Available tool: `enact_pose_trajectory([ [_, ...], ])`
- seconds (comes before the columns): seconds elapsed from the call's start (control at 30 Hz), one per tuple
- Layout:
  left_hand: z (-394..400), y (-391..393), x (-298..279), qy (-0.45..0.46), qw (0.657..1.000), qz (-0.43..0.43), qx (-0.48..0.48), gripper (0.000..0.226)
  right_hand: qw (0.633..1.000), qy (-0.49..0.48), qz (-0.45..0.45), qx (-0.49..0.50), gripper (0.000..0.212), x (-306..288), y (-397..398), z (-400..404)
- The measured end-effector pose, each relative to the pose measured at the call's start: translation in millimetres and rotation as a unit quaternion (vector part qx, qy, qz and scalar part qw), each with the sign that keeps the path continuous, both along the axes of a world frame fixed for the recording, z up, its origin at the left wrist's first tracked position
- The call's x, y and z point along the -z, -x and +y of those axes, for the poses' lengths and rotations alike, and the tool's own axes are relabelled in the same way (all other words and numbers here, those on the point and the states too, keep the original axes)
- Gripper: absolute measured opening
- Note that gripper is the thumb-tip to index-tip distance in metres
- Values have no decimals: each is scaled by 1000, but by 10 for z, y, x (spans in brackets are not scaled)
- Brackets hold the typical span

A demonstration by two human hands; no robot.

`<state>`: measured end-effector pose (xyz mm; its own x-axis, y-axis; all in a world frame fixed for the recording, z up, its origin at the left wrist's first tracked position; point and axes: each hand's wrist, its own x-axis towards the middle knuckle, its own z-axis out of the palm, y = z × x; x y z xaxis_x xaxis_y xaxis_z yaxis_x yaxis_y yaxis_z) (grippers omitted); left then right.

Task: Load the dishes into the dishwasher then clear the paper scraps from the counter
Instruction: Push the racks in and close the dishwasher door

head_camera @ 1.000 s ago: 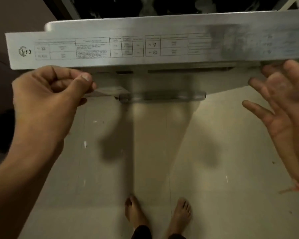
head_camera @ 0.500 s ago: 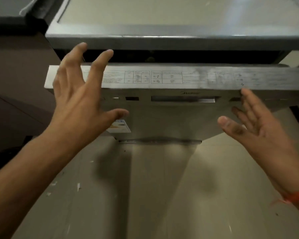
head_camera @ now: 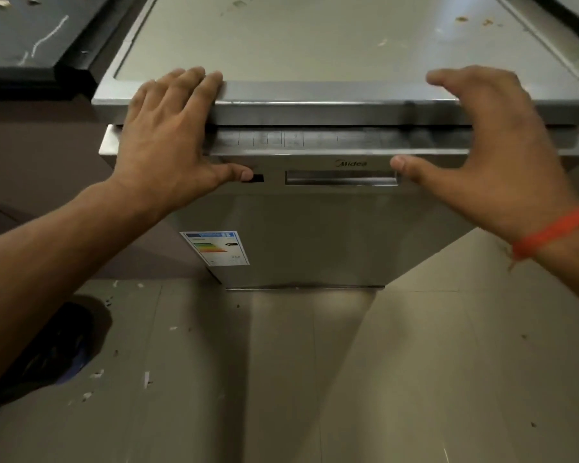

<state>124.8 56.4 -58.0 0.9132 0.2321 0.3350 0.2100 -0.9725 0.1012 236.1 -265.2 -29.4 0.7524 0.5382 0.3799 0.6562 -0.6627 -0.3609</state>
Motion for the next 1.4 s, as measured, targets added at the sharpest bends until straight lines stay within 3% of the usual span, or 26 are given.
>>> enact_pose_trajectory([
  [0.1,-7,-15,18,-13,1000,-10,-5,112,992,122,-9,0,94,104,-357,102],
  [0.2,51,-6,0,-19,1000,1,5,105,986,163,-45,-9,97,246,-555,110],
  [0.43,224,7,-95,6,1000,-12,27,82,987,104,-123,3,81,453,-653,139],
  [0.7,228,-106,236,10,991,-137,3,62,982,59,-172,45,74,696,-814,219],
  [1.07,257,-208,425,-21,977,-210,-6,50,987,-6,-154,38,67,766,-853,241],
  [1.4,204,-190,352,2,982,-191,-11,51,985,47,-144,87,71,592,-662,321],
])
